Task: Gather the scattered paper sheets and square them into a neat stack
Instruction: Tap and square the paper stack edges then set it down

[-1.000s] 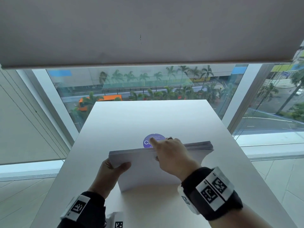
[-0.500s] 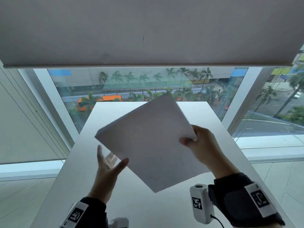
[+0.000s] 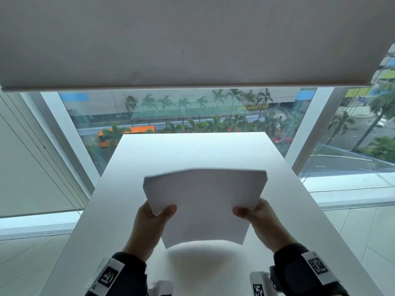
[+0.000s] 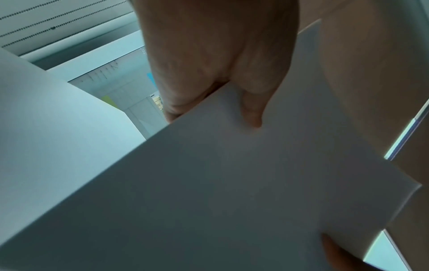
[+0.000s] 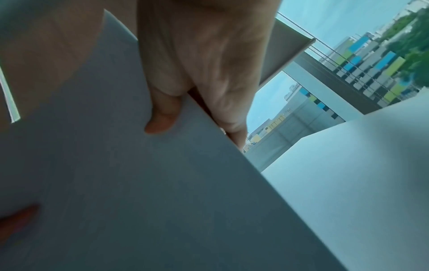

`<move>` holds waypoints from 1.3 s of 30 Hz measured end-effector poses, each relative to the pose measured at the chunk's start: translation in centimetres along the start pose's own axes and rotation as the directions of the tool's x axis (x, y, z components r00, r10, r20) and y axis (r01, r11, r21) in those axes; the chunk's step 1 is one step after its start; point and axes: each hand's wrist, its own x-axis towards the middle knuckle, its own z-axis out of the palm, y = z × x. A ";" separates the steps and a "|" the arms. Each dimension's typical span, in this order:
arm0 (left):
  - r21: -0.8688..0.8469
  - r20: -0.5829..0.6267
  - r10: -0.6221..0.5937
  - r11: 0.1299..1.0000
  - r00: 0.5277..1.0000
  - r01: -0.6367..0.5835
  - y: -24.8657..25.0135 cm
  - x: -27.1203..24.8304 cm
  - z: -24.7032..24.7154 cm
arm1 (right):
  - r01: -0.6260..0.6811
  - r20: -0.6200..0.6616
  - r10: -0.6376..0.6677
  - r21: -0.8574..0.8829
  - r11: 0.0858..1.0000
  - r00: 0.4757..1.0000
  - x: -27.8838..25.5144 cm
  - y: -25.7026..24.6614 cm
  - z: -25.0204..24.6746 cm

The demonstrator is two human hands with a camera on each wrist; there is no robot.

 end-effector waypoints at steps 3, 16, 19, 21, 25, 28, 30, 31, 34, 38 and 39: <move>-0.023 0.027 -0.023 0.999 0.999 0.024 0.1 0.0 0.2 | -0.016 0.019 0.015 0.087 0.996 1.000 0.0 0.0 -0.3; -0.053 0.051 0.053 0.997 0.997 -0.050 3.0 0.1 0.6 | 0.133 0.054 -0.137 0.070 0.989 0.989 -0.4 -3.5 -0.4; -0.063 0.102 0.063 0.996 0.993 -0.057 4.1 0.5 0.3 | 0.184 0.068 -0.188 0.061 0.981 0.980 -0.5 -5.1 -0.5; -0.031 0.151 0.056 0.998 0.987 -0.052 4.8 1.0 0.0 | 0.245 0.035 -0.244 -0.034 0.969 0.969 -0.6 -6.0 -0.5; 0.000 0.311 0.001 1.000 0.951 -0.001 5.6 2.0 -0.7 | 0.433 0.054 -0.481 -0.534 0.726 0.875 -1.0 -7.4 -0.7; 0.042 0.379 -0.065 0.998 0.923 0.053 5.7 2.4 -0.9 | 0.490 0.292 -0.538 -0.828 0.271 0.791 -1.9 -8.1 -0.2; 0.042 0.402 -0.083 0.996 0.912 0.072 5.7 2.5 -1.0 | 0.476 0.393 -0.446 -0.875 0.087 0.804 -2.5 -8.1 0.0; 0.043 0.408 -0.084 0.996 0.909 0.072 5.6 2.6 -1.1 | 0.452 0.391 -0.425 -0.891 0.049 0.816 -2.8 -8.4 0.1; 0.047 0.422 -0.091 0.996 0.902 0.078 5.5 2.8 -1.3 | 0.384 0.340 -0.420 -0.923 0.021 0.841 -3.4 -9.4 0.7; 0.051 0.446 -0.089 0.996 0.891 0.074 5.2 2.8 -1.4 | 0.393 0.419 -0.261 -0.907 -0.150 0.870 -3.6 -10.2 2.3; 0.056 0.447 -0.089 0.996 0.890 0.071 5.1 2.8 -1.5 | 0.383 0.413 -0.250 -0.909 -0.164 0.876 -3.9 -10.5 2.8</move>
